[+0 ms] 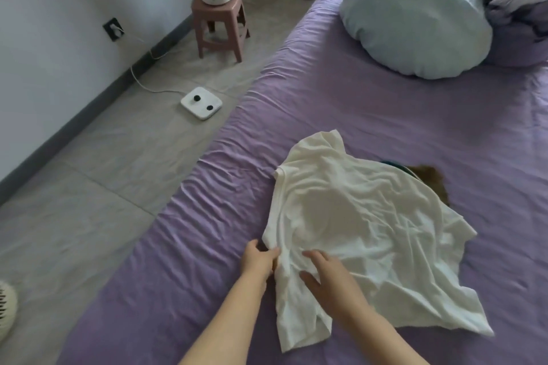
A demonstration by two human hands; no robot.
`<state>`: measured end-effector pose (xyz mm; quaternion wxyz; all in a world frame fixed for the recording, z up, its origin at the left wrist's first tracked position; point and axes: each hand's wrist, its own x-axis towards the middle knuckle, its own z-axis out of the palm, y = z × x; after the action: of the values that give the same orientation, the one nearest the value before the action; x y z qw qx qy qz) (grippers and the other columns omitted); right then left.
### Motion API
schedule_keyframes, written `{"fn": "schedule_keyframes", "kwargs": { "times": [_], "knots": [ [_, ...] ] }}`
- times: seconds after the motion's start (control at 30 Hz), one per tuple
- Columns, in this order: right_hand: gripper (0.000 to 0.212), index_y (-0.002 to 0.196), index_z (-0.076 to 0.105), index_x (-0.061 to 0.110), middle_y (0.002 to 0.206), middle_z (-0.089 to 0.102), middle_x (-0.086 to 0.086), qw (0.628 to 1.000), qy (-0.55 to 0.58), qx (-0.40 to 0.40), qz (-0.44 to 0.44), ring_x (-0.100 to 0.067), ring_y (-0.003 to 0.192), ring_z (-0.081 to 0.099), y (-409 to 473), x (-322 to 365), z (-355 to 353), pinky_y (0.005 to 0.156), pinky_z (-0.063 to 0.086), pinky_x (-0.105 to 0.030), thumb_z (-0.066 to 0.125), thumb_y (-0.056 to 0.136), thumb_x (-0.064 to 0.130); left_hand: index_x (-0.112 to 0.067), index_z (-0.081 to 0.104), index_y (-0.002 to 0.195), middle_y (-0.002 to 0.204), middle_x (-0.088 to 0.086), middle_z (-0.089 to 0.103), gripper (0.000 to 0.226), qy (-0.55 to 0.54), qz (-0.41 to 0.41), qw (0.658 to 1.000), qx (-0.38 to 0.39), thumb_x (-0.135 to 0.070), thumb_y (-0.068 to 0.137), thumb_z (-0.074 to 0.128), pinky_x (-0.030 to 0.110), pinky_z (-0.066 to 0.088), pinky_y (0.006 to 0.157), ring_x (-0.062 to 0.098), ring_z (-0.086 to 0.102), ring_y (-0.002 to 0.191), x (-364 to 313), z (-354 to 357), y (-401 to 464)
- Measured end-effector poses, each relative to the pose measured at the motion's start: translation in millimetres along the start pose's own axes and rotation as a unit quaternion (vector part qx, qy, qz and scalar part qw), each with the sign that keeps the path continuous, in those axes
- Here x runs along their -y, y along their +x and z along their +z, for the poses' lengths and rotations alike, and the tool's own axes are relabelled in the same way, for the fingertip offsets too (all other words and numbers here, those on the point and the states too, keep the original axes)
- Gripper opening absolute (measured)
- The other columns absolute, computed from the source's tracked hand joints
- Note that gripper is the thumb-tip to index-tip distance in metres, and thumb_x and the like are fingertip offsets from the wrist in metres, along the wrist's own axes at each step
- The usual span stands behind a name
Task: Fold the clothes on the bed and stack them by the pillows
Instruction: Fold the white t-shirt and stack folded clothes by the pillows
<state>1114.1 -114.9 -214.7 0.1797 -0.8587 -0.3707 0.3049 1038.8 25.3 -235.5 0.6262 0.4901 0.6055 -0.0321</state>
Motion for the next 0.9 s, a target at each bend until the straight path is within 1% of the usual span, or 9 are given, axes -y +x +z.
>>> {"fn": "schedule_keyframes", "kwargs": {
  "times": [0.07,0.17,0.27,0.4,0.53,0.6,0.67,0.77,0.9],
  "knots": [
    [0.053,0.140,0.038,0.025,0.136,0.045,0.011,0.996,0.082,-0.017,0.012,-0.008,0.127,0.041,0.2,6.8,-0.6,0.098,0.030,-0.016,0.054,0.092,0.040,-0.005,0.064,0.091,0.067,0.002,0.066,0.005,-0.048,0.022,0.996,0.065,-0.004,0.088,0.061,0.015,0.043,0.046,0.005,0.056,0.052,-7.3,0.7,-20.0],
    [0.063,0.143,0.033,0.022,0.135,0.040,0.017,0.964,0.261,-0.025,0.046,-0.001,0.127,0.039,-6.8,19.0,-12.8,0.105,0.031,-0.020,0.063,0.088,0.032,-0.004,0.068,0.103,0.091,0.007,0.072,0.016,-0.110,0.070,0.981,0.146,-0.002,0.091,0.057,0.018,0.052,0.067,0.013,0.067,0.079,-26.0,4.0,-59.4],
    [0.055,0.138,0.042,0.021,0.131,0.054,0.011,0.929,0.362,-0.060,0.051,-0.007,0.118,0.053,-21.5,29.3,-35.8,0.099,0.045,-0.030,0.065,0.087,0.015,-0.001,0.065,0.109,0.092,0.010,0.071,0.020,-0.122,0.119,0.966,0.193,0.000,0.093,0.053,0.015,0.049,0.057,0.010,0.068,0.072,-45.7,11.0,-99.0],
    [0.031,0.095,0.065,0.034,0.089,0.071,0.010,0.913,0.371,-0.161,0.048,-0.006,0.085,0.065,-52.8,36.0,-89.4,0.070,0.048,-0.015,0.056,0.090,0.005,-0.006,0.069,0.099,0.083,-0.003,0.069,0.013,-0.062,0.215,0.962,0.155,-0.005,0.086,0.065,0.011,0.045,0.057,-0.004,0.063,0.064,-70.2,23.3,-147.9],
    [0.017,0.084,0.071,0.029,0.078,0.070,0.003,0.914,0.370,-0.165,0.018,-0.016,0.074,0.061,-95.3,38.2,-162.7,0.065,0.047,-0.026,0.057,0.093,0.024,-0.016,0.069,0.090,0.113,-0.008,0.055,0.014,0.108,0.378,0.919,0.035,-0.024,0.080,0.075,0.026,0.041,0.097,0.005,0.049,0.110,-93.7,34.5,-190.5],
    [0.020,0.084,0.073,0.025,0.082,0.070,-0.004,0.917,0.363,-0.164,-0.006,-0.023,0.078,0.063,-121.1,43.5,-201.4,0.069,0.050,-0.037,0.058,0.089,0.038,-0.024,0.065,0.088,0.123,-0.009,0.053,0.016,0.152,0.438,0.885,0.044,-0.035,0.080,0.073,0.025,0.036,0.102,0.004,0.044,0.118,-107.8,38.9,-217.1],
    [0.017,0.086,0.073,0.030,0.085,0.071,-0.001,0.913,0.367,-0.177,-0.035,-0.019,0.082,0.065,-147.0,47.6,-236.6,0.073,0.052,-0.034,0.060,0.084,0.041,-0.034,0.058,0.088,0.113,-0.013,0.061,0.011,0.150,0.464,0.868,0.092,-0.039,0.085,0.067,0.022,0.044,0.093,0.002,0.054,0.109,-121.9,44.9,-249.5],
    [0.006,0.083,0.073,0.030,0.088,0.070,-0.001,0.898,0.384,-0.209,-0.053,-0.014,0.080,0.065,-184.3,48.5,-282.8,0.070,0.052,-0.027,0.067,0.084,0.029,-0.033,0.050,0.088,0.082,-0.015,0.060,0.012,0.124,0.506,0.846,0.109,-0.034,0.090,0.062,0.014,0.046,0.067,-0.006,0.057,0.074,-138.7,56.6,-301.2],
    [0.013,0.077,0.074,0.024,0.069,0.070,0.006,0.891,0.375,-0.241,-0.081,-0.005,0.061,0.059,-235.3,46.4,-327.1,0.053,0.046,-0.017,0.066,0.086,0.021,-0.024,0.046,0.109,0.070,-0.011,0.049,0.031,0.089,0.543,0.825,0.126,-0.032,0.087,0.067,0.020,0.042,0.063,-0.005,0.049,0.057,-148.5,76.8,-369.9]
  ]
}}
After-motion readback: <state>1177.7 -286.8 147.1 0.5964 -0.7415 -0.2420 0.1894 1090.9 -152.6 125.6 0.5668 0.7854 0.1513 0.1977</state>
